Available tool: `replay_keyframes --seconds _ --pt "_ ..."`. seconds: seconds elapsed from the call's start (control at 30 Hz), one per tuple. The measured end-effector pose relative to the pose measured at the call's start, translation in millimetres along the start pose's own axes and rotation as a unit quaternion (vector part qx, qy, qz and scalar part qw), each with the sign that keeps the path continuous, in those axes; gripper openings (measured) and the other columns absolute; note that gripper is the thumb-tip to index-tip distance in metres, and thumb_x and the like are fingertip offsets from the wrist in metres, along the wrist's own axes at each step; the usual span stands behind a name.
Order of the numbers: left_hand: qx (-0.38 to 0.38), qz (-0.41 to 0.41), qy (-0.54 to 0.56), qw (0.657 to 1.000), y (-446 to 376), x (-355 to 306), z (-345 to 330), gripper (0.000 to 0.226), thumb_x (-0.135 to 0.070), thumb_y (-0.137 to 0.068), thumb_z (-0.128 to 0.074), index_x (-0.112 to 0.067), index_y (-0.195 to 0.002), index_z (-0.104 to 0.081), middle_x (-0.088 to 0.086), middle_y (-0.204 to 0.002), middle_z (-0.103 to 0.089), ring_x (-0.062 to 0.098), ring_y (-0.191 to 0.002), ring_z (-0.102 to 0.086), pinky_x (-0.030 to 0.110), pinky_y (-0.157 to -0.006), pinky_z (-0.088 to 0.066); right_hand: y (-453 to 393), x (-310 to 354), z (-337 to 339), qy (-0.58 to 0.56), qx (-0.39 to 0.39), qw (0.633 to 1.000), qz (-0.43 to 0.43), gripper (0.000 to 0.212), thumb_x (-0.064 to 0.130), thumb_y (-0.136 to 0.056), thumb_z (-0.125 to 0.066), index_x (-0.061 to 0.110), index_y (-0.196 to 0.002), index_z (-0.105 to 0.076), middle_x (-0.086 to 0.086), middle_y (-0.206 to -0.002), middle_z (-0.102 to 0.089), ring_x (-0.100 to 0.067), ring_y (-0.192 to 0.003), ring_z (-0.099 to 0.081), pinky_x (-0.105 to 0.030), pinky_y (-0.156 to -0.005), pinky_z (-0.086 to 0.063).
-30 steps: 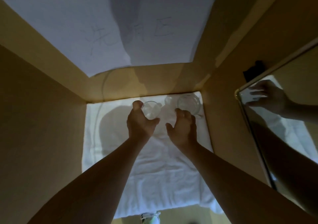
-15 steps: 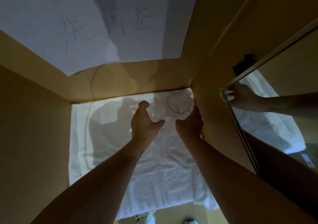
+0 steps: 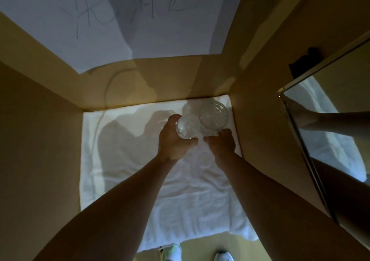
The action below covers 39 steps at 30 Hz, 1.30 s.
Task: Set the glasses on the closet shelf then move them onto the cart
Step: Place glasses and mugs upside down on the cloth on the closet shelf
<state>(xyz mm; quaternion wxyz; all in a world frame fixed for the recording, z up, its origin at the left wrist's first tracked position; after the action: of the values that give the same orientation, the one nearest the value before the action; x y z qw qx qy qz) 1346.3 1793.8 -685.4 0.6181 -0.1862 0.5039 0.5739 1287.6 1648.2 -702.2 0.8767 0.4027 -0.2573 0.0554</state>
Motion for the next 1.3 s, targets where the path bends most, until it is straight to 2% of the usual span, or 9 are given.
replay_keyframes --seconds 0.17,0.47,0.6,0.8,0.9,1.0,1.13,1.23,1.3 --pt "0.002 -0.008 0.000 1.000 3 3 11 0.076 -0.018 -0.058 -0.095 -0.022 -0.123 -0.057 -0.008 -0.108 -0.067 0.013 -0.099 -0.063 0.020 -0.078 -0.046 8 -5 0 -0.097 0.065 0.990 -0.080 0.030 0.029 -0.088 -0.077 0.007 -0.104 -0.064 -0.007 -0.082 -0.060 -0.020 -0.072 -0.057 -0.035 -0.078 -0.057" --pt "-0.009 0.026 -0.044 0.999 24 -12 47 0.080 -0.032 -0.062 -0.095 -0.022 -0.131 -0.057 -0.011 -0.112 -0.062 0.009 -0.103 -0.055 0.020 -0.087 -0.038 43 -2 14 -0.142 0.091 0.981 -0.101 0.035 0.028 -0.090 -0.077 0.008 -0.114 -0.060 -0.013 -0.095 -0.056 -0.027 -0.085 -0.060 -0.045 -0.078 -0.062" --pt "-0.067 -0.005 -0.041 0.997 44 -28 73 0.078 -0.029 -0.060 -0.096 -0.020 -0.128 -0.060 -0.010 -0.111 -0.065 0.015 -0.106 -0.061 0.020 -0.086 -0.038 70 4 21 -0.150 0.121 0.976 -0.098 0.015 0.013 -0.090 -0.073 0.007 -0.099 -0.062 -0.017 -0.102 -0.053 -0.030 -0.082 -0.060 -0.046 -0.080 -0.062" --pt "-0.118 -0.010 0.012 0.993 87 -66 103 0.062 -0.017 -0.064 -0.093 -0.026 -0.118 -0.062 -0.015 -0.102 -0.062 -0.001 -0.094 -0.059 0.021 -0.086 -0.041 117 19 45 -0.136 0.143 0.980 -0.032 0.030 0.020 -0.091 -0.074 0.007 -0.113 -0.060 -0.014 -0.102 -0.055 -0.028 -0.088 -0.062 -0.037 -0.072 -0.062" --pt "-0.135 -0.008 -0.017 0.991 115 -92 124 0.081 -0.032 -0.066 -0.092 -0.024 -0.137 -0.054 -0.007 -0.123 -0.063 0.013 -0.111 -0.058 0.023 -0.090 -0.040 146 26 61 -0.137 0.159 0.978 0.007 0.038 0.026 -0.088 -0.078 0.007 -0.116 -0.060 -0.014 -0.103 -0.059 -0.026 -0.085 -0.063 -0.040 -0.076 -0.063" --pt "-0.166 -0.025 -0.007 0.986 144 -119 144 0.085 -0.036 -0.066 -0.092 -0.024 -0.140 -0.051 -0.005 -0.134 -0.062 0.018 -0.120 -0.058 0.026 -0.093 -0.044 176 36 78 -0.131 0.163 0.977 0.046 0.042 0.026 -0.084 -0.082 0.011 -0.117 -0.060 -0.011 -0.104 -0.062 -0.022 -0.081 -0.062 -0.043 -0.081 -0.063" --pt "-0.189 -0.042 0.023 0.981 190 -154 170 0.084 -0.042 -0.058 -0.092 -0.026 -0.132 -0.056 -0.005 -0.126 -0.065 0.020 -0.115 -0.062 0.040 -0.100 -0.051 223 54 101 -0.129 0.168 0.973 0.094 0.040 0.025 -0.082 -0.084 0.016 -0.113 -0.060 -0.008 -0.109 -0.063 -0.021 -0.079 -0.064 -0.041 -0.077 -0.063" --pt "-0.206 -0.051 0.022 0.977 223 -177 188 0.083 -0.051 -0.048 -0.082 -0.028 -0.124 -0.060 -0.008 -0.119 -0.067 0.018 -0.110 -0.063 0.033 -0.094 -0.050 260 66 122 -0.136 0.183 0.967 0.117 0.036 0.023 -0.080 -0.086 0.018 -0.105 -0.062 -0.008 -0.103 -0.063 -0.020 -0.073 -0.063 -0.036 -0.067 -0.062" --pt "-0.214 -0.063 0.019 0.975 243 -192 199 0.079 -0.051 -0.049 -0.081 -0.030 -0.121 -0.060 -0.010 -0.115 -0.066 0.017 -0.106 -0.062 0.030 -0.088 -0.048 282 75 134 -0.131 0.200 0.961 0.142 0.042 0.020 -0.080 -0.085 0.018 -0.115 -0.062 -0.010 -0.108 -0.062 -0.020 -0.075 -0.063 -0.032 -0.060 -0.058"
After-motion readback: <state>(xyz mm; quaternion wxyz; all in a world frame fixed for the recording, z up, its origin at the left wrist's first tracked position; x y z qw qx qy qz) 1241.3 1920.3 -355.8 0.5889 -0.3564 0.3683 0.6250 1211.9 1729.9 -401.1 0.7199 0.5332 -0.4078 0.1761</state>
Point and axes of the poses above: each hand's wrist, its own y-axis away from the middle knuckle, its own z-axis out of the back of the hand, x = y × z, the point moved 2 cm from there along -y, towards the middle knuckle
